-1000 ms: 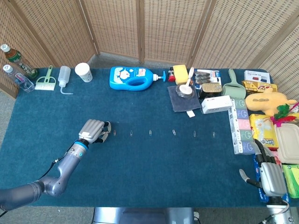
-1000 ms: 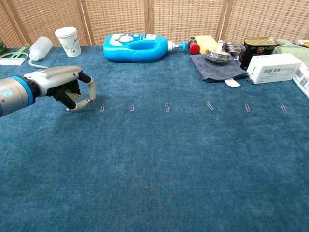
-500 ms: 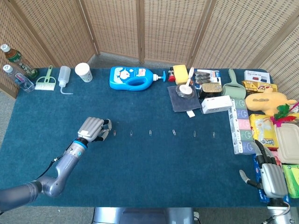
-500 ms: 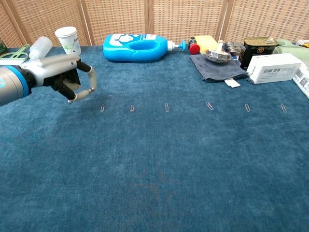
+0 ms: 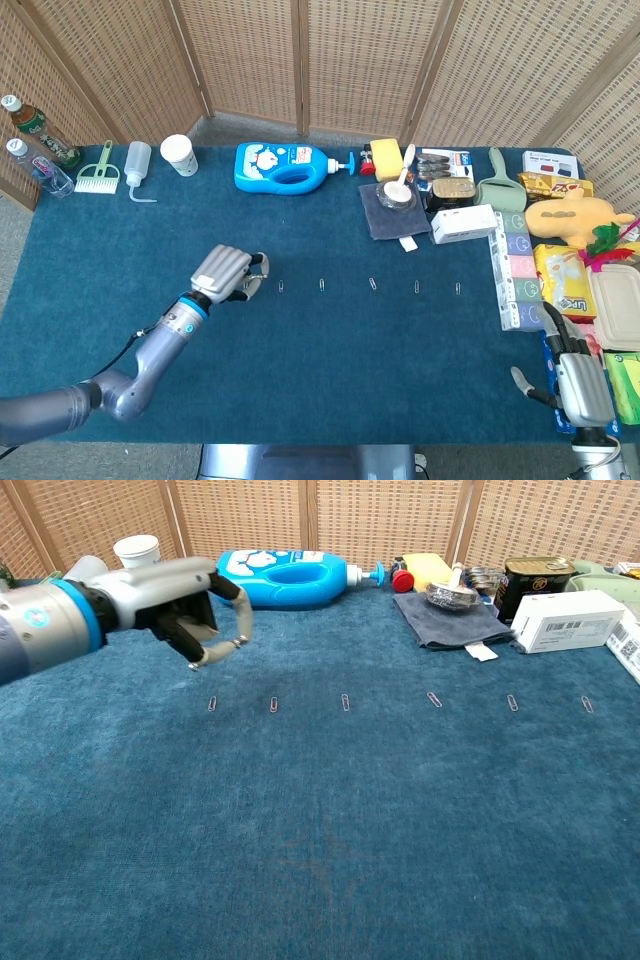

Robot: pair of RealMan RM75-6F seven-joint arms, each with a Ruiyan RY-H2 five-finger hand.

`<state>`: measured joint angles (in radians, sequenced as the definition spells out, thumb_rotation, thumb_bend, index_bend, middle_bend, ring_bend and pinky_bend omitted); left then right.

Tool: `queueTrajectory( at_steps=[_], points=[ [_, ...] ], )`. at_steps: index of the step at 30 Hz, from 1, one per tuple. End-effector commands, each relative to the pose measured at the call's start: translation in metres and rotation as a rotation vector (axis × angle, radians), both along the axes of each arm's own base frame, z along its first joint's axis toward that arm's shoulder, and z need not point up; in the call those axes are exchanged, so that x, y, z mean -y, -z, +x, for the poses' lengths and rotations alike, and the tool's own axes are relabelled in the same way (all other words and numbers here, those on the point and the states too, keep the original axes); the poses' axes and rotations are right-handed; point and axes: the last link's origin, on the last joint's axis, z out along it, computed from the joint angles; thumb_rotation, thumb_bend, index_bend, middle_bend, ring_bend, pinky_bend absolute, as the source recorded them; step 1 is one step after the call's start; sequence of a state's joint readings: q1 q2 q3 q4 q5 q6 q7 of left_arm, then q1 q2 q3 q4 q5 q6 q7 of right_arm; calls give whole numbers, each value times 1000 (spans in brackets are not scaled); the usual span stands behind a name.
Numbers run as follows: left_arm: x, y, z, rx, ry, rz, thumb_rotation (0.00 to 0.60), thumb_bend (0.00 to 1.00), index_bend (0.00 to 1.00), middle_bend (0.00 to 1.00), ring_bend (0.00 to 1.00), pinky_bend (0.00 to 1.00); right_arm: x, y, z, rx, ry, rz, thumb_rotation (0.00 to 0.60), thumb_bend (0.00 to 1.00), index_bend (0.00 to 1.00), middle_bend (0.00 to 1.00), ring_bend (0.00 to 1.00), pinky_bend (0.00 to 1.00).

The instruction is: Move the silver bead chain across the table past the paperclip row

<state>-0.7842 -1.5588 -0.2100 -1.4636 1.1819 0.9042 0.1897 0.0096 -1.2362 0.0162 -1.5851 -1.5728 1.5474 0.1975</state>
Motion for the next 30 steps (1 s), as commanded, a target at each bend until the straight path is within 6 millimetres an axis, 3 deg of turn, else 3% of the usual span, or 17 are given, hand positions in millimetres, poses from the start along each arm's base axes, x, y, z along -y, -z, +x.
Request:
queueTrajectory(
  at_steps=[1,12,30],
  points=[
    [-2,8,6,7,-1,-14,600,442,640,1000,1000,1000,0,0,0,0,2,0,600,301,0,50,129,117],
    [-6,38,21,9,12,-54,600,442,640,1000,1000,1000,-2,0,-3,4,16,-3,600,301,0,50,129,117],
    [-12,70,28,0,26,-88,600,442,640,1000,1000,1000,-4,0,-8,11,33,0,600,301,0,58,137,117]
  ],
)
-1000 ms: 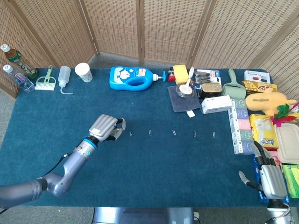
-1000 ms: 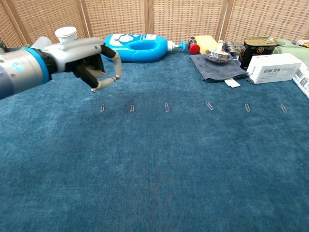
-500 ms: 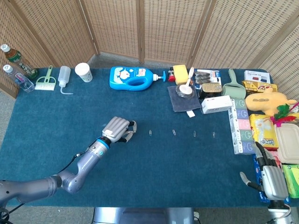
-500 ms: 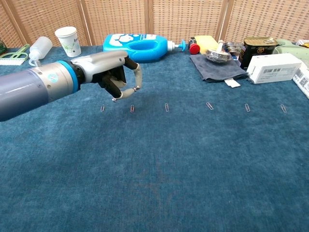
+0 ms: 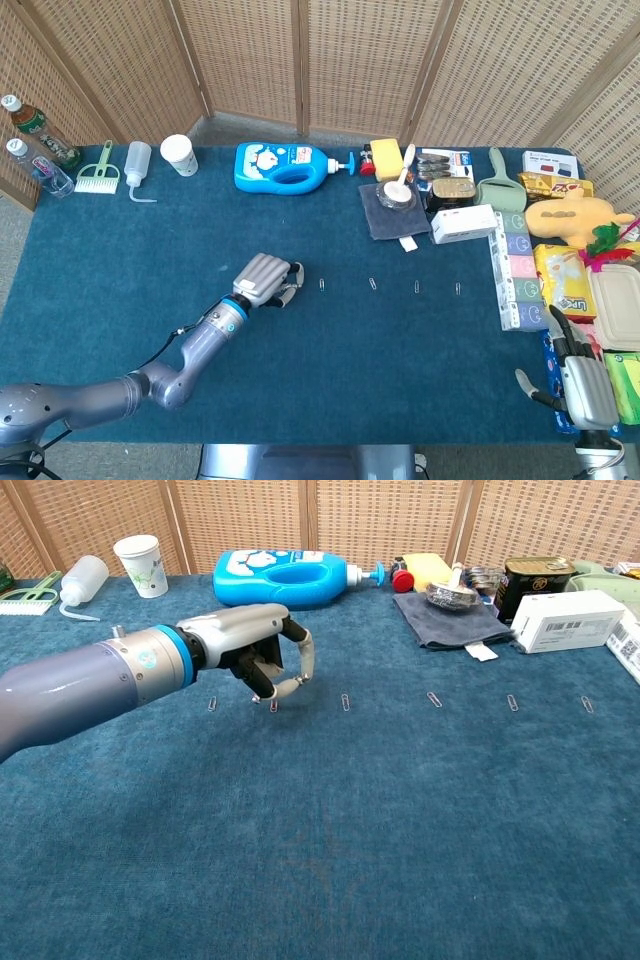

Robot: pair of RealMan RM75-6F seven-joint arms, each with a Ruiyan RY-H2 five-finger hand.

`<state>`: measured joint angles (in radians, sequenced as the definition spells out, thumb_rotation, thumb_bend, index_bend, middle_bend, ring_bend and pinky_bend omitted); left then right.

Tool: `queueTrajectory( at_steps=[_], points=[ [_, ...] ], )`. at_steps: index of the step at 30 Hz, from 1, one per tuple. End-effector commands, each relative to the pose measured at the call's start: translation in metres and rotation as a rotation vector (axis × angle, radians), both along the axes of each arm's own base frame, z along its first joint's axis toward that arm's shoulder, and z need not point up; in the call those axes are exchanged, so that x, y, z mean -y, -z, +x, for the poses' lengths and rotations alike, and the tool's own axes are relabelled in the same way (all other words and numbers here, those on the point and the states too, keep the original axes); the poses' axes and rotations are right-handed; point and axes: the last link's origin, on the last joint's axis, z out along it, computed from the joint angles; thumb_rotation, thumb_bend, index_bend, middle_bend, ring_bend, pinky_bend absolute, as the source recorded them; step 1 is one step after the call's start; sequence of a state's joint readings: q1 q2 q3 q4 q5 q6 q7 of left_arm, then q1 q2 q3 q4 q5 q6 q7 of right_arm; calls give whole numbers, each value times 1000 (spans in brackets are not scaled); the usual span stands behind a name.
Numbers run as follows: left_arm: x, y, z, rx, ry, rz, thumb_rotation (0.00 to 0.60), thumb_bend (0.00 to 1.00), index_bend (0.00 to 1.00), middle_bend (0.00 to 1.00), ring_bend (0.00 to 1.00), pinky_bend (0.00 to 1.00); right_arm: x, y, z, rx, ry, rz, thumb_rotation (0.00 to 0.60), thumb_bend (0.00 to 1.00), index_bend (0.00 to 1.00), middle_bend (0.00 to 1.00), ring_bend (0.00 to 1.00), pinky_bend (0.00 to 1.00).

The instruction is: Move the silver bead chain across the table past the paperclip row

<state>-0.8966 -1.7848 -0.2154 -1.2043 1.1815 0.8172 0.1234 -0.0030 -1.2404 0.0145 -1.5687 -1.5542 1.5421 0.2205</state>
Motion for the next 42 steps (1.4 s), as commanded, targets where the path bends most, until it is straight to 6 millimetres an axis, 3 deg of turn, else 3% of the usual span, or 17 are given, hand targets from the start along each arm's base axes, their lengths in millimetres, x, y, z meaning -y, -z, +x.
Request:
queueTrajectory(
  at_steps=[1,22,33,42],
  points=[
    [0,4,1,-3,3,-8,600,442,640,1000,1000,1000,0,0,0,0,1,0,600,301,0,58,137,117],
    [-4,1,9,19,25,5,600,442,640,1000,1000,1000,0,1,-1,5,7,1,600,300,0,58,139,117],
    [-7,-25,32,65,85,37,600,442,640,1000,1000,1000,1,5,2,16,-14,17,600,301,0,60,144,117],
    [-8,-25,59,84,125,32,600,442,640,1000,1000,1000,-2,12,6,23,-35,35,600,301,0,63,148,117]
  ],
)
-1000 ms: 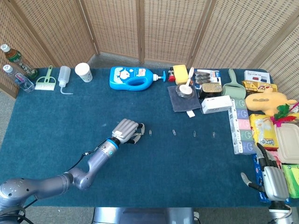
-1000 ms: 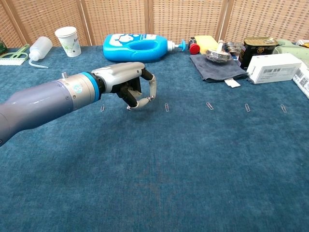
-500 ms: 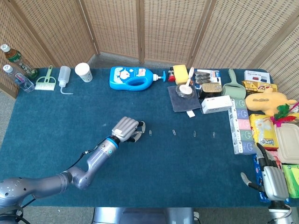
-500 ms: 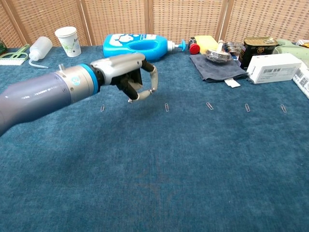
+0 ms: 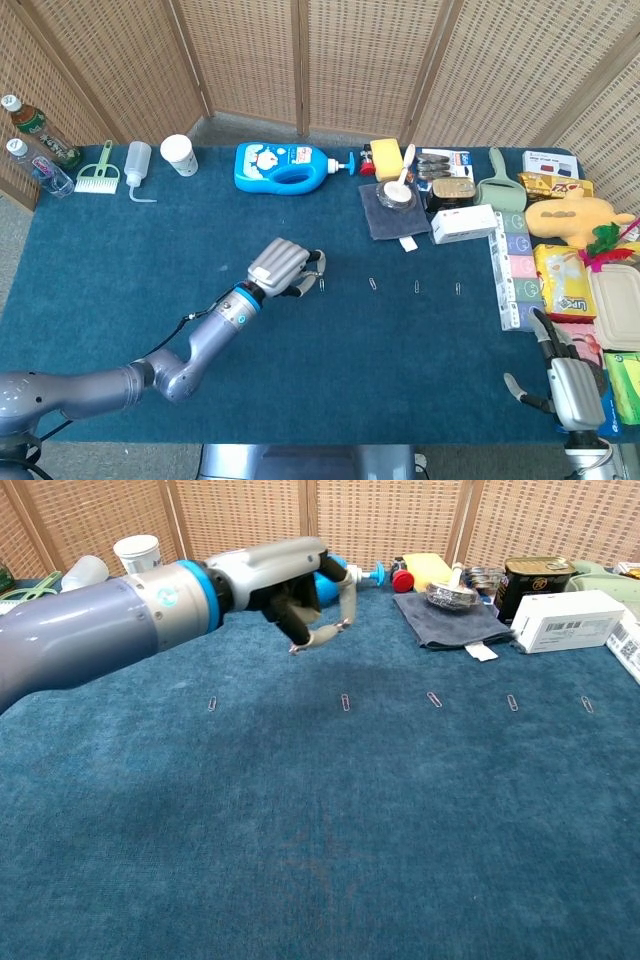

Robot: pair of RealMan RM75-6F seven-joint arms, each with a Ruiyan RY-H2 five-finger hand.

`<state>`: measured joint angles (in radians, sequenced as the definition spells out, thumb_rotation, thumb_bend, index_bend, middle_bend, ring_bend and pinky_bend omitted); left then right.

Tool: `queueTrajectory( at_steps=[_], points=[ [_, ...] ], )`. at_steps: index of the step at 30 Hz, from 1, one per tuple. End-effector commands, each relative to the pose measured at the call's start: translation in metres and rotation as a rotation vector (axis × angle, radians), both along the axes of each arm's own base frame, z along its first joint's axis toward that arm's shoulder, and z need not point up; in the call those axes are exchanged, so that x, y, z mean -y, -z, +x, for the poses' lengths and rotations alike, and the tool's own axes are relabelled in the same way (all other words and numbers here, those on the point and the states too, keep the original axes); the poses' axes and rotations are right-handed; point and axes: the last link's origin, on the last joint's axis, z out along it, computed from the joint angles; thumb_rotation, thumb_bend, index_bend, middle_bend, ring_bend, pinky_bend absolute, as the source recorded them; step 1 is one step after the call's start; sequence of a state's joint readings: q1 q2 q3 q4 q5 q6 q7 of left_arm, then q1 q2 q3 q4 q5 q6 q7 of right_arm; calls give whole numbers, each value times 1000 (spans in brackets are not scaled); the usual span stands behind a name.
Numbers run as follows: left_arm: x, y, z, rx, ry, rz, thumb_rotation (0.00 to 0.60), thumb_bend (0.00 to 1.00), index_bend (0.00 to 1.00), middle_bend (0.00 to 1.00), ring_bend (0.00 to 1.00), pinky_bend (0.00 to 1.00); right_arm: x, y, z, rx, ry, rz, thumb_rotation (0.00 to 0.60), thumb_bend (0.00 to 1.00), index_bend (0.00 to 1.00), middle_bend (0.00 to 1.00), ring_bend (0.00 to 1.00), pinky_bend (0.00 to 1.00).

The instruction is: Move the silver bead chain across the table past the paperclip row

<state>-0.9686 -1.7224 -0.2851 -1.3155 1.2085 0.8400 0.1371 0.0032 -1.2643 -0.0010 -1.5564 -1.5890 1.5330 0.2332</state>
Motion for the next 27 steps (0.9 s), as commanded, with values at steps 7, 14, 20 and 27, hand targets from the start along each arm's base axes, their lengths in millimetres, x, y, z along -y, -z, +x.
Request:
queueTrajectory(
  at_steps=[7,14,20,27],
  points=[
    [-1,10,18,6,16,-21,600,442,641,1000,1000,1000,-5,2,4,15,-13,22,600,300,0,67,158,117],
    [-1,25,30,-7,28,-42,600,441,641,1000,1000,1000,-8,1,4,13,-13,13,600,300,0,72,166,117],
    [0,37,39,-19,43,-57,600,442,641,1000,1000,1000,-9,2,2,17,-7,19,600,301,0,76,169,117],
    [-1,51,48,-18,54,-66,600,441,641,1000,1000,1000,-9,0,2,15,-9,19,600,301,0,84,179,117]
  ],
)
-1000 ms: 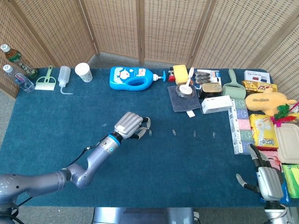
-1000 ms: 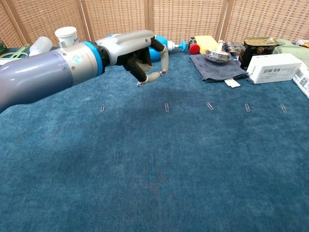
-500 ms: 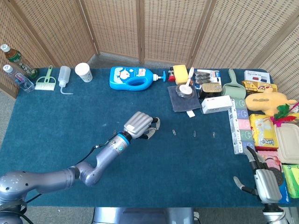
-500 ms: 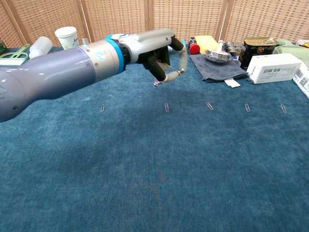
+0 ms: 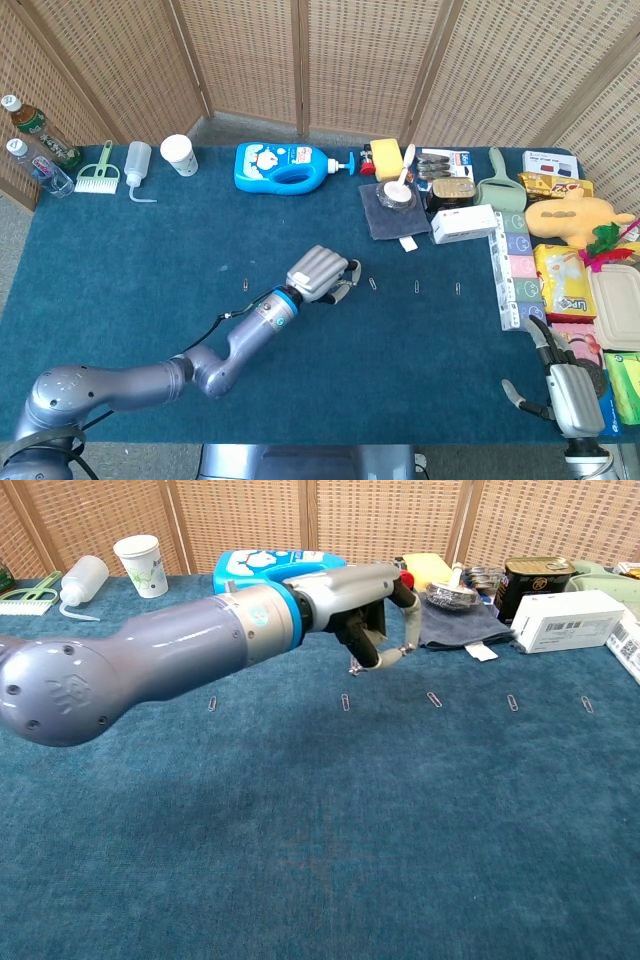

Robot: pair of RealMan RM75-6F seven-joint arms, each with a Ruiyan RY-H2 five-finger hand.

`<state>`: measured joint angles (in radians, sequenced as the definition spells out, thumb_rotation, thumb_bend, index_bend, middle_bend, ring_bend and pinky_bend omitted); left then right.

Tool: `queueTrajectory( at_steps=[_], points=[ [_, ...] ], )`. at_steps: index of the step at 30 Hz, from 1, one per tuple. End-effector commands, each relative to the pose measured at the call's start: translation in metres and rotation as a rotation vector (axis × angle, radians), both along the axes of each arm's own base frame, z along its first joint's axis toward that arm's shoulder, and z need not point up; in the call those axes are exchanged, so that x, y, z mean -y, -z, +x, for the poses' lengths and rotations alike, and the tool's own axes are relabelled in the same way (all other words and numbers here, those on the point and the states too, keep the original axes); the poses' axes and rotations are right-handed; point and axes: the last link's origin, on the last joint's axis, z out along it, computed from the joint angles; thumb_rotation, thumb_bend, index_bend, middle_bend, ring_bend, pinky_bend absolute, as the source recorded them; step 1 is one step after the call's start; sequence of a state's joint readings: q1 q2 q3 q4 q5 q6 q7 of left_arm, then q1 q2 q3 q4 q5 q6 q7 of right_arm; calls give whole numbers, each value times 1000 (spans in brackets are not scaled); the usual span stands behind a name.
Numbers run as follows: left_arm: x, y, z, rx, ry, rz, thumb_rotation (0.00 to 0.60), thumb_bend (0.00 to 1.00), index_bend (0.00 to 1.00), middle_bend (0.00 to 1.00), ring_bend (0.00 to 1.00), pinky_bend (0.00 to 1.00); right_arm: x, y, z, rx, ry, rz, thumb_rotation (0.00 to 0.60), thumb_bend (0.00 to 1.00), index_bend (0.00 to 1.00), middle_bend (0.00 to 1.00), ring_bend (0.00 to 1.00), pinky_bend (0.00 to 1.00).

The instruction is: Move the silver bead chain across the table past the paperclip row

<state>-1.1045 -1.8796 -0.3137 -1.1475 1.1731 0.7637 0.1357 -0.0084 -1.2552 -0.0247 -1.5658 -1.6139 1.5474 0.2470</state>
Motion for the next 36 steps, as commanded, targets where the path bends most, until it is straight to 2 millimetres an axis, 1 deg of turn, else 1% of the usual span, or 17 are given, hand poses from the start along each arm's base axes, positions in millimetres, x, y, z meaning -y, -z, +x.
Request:
queueTrajectory(
  at_steps=[1,4,6,17,24,31,36],
  points=[
    [-1,7,5,2,6,-7,600,441,641,1000,1000,1000,0,0,0,1,0,3,600,301,0,85,179,117],
    [-3,12,10,11,3,-8,600,440,641,1000,1000,1000,0,0,0,1,2,5,600,300,0,87,180,118],
    [-4,19,15,3,8,-14,600,440,641,1000,1000,1000,0,0,0,1,2,3,600,300,0,87,180,118],
    [-4,37,22,-14,23,-22,600,434,631,1000,1000,1000,-1,0,-2,2,11,6,600,300,0,92,185,118],
    [-5,42,24,-15,17,-23,600,416,567,997,1000,1000,-2,-2,-2,4,12,3,600,301,0,93,186,118],
    [-5,45,26,-16,16,-21,600,370,466,957,1000,1000,-3,-3,-1,12,11,2,600,299,0,104,192,135],
    [-6,45,28,-4,13,-18,600,354,425,921,1000,1000,-5,-4,-1,19,12,2,600,300,0,117,194,135]
  ],
)
